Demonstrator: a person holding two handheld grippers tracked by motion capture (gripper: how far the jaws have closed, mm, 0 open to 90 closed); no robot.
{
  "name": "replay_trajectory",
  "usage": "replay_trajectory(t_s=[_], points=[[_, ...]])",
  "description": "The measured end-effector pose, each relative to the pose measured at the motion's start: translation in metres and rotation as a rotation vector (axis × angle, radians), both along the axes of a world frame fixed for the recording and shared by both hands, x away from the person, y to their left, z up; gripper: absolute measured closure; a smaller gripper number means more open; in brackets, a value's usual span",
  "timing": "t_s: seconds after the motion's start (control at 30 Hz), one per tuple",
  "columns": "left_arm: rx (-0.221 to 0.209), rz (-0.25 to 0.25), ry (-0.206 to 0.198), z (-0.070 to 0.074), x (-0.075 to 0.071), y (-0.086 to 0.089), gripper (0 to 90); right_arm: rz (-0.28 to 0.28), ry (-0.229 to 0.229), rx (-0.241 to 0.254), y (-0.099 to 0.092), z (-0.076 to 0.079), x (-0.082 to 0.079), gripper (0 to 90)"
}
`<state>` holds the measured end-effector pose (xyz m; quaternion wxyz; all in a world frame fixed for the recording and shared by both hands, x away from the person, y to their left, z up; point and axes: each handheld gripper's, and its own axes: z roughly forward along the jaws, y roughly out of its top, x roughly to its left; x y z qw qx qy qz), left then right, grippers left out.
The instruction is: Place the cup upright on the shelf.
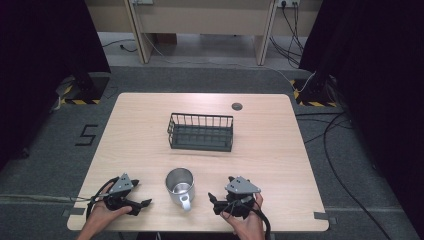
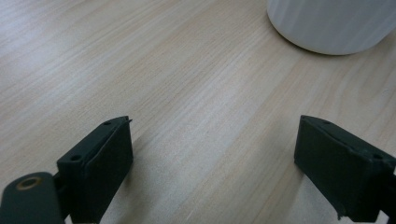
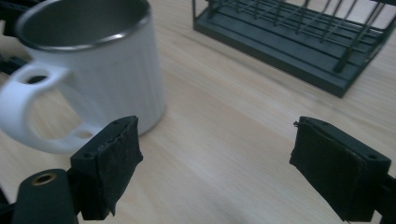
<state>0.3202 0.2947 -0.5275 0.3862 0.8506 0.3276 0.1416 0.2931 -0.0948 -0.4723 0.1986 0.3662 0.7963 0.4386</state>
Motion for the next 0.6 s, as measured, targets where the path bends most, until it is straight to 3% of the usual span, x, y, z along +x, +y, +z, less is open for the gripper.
replay_trajectory(t_s=[0.23,0.6], points=[[-0.002,0.001,-0.001,0.000,0.000,0.000,10.9,0.040,-0.011,0.033,0.019,0.008,-0.014,15.2],[-0.002,0.001,-0.001,0.000,0.000,0.000,10.9,0.093,-0.011,0.060,0.042,0.008,-0.025,15.2]])
